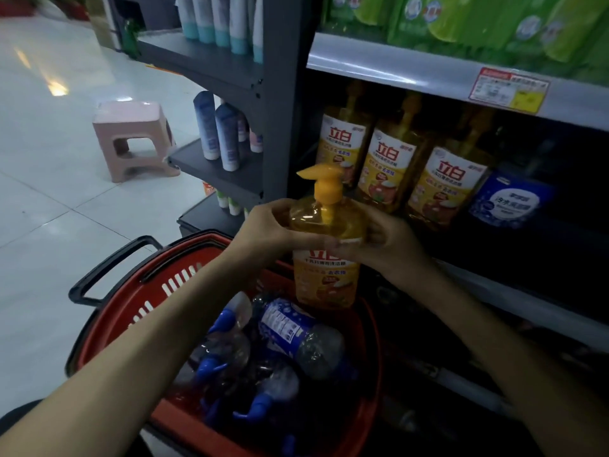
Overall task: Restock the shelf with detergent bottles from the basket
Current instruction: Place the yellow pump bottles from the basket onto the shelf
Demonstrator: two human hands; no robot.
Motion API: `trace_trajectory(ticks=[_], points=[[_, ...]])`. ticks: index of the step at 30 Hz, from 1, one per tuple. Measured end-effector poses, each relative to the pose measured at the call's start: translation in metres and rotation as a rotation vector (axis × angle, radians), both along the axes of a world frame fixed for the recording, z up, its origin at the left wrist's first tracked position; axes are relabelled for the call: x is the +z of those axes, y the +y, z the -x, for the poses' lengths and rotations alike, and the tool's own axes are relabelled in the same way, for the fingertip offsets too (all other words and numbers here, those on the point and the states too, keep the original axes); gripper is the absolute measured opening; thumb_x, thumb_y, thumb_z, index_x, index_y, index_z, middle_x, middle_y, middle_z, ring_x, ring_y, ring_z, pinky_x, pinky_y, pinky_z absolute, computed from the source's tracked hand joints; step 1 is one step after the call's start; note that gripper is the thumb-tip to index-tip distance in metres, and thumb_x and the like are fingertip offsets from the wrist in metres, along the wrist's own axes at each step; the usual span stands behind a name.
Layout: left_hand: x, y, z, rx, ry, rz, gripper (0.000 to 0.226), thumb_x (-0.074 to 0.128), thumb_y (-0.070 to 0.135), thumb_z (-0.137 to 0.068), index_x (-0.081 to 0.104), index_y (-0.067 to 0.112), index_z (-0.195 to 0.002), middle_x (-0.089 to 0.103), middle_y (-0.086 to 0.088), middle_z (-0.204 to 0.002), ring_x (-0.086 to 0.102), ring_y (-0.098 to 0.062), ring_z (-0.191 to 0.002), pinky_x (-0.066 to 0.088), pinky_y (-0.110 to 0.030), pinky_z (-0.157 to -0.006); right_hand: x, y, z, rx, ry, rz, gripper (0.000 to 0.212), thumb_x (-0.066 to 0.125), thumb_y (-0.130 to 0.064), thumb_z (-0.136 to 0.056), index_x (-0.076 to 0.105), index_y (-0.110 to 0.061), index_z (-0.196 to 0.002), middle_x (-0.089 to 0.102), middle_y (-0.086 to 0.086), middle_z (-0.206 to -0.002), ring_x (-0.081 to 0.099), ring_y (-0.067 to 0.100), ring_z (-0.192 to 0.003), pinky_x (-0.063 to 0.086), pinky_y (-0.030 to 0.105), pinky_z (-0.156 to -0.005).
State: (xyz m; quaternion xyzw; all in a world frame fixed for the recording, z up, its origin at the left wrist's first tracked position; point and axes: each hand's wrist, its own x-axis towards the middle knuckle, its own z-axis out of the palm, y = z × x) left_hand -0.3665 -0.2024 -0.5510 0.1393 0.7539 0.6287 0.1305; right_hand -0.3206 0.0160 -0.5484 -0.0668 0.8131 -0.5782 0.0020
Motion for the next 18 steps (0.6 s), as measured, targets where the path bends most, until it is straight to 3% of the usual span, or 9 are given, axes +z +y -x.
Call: trace_trajectory(ticks=[2, 5, 8, 12, 15, 18], points=[[0.000, 0.007, -0.001, 0.066, 0.112, 0.069, 0.082, 0.095, 0.051, -0.045, 0.070, 0.021, -0.116, 0.079, 0.009, -0.101, 0.075, -0.001, -0.091, 0.058, -0.016, -0.072, -0.008, 0.003, 0.003, -0.035, 0.014, -0.068, 0.060, 0.083, -0.031, -0.082, 0.058, -0.037, -0.136, 0.071, -0.013, -0.122, 0.066, 0.006, -0.116, 0.056, 0.037, -0.097], [-0.004, 0.016, 0.005, 0.172, 0.176, 0.116, 0.092, 0.092, 0.069, -0.041, 0.072, 0.025, -0.119, 0.079, 0.011, -0.103, 0.075, 0.000, -0.091, 0.062, -0.029, -0.081, -0.014, 0.003, 0.011, -0.112, 0.009, -0.124, 0.051, 0.080, -0.050, -0.081, 0.060, -0.047, -0.128, 0.074, -0.014, -0.111, 0.069, 0.003, -0.105, 0.058, 0.042, -0.091], [-0.005, 0.020, 0.012, 0.270, 0.179, 0.083, 0.085, 0.088, 0.074, -0.044, 0.076, 0.028, -0.114, 0.080, 0.011, -0.099, 0.076, -0.004, -0.089, 0.064, -0.039, -0.084, -0.021, -0.001, 0.020, -0.169, -0.020, -0.069, 0.042, 0.084, -0.037, -0.080, 0.065, -0.038, -0.117, 0.075, -0.013, -0.098, 0.071, 0.001, -0.092, 0.061, 0.040, -0.083], [0.002, 0.033, 0.008, 0.336, 0.206, -0.033, 0.080, 0.093, 0.066, -0.049, 0.076, 0.030, -0.118, 0.080, 0.011, -0.103, 0.077, -0.007, -0.095, 0.063, -0.040, -0.087, -0.048, -0.016, 0.026, -0.201, -0.029, -0.150, 0.089, 0.094, -0.052, -0.045, 0.057, -0.036, -0.124, 0.072, -0.012, -0.115, 0.068, 0.007, -0.108, 0.059, 0.045, -0.092], [0.011, 0.045, 0.002, 0.351, 0.284, -0.075, 0.080, 0.093, 0.062, -0.054, 0.073, 0.031, -0.125, 0.078, 0.013, -0.109, 0.075, -0.005, -0.101, 0.062, -0.039, -0.089, -0.057, -0.026, 0.029, -0.319, 0.076, -0.121, 0.107, 0.094, -0.053, -0.046, 0.041, -0.039, -0.138, 0.065, -0.016, -0.126, 0.062, 0.007, -0.118, 0.055, 0.042, -0.094], [0.018, 0.054, 0.003, 0.353, 0.304, -0.158, 0.069, 0.096, 0.046, -0.061, 0.073, 0.029, -0.124, 0.078, 0.011, -0.110, 0.074, -0.003, -0.102, 0.062, -0.036, -0.090, -0.045, -0.028, 0.035, -0.435, 0.177, -0.165, 0.110, 0.093, -0.055, -0.050, 0.035, -0.036, -0.141, 0.064, -0.012, -0.127, 0.063, 0.012, -0.115, 0.057, 0.042, -0.089]])
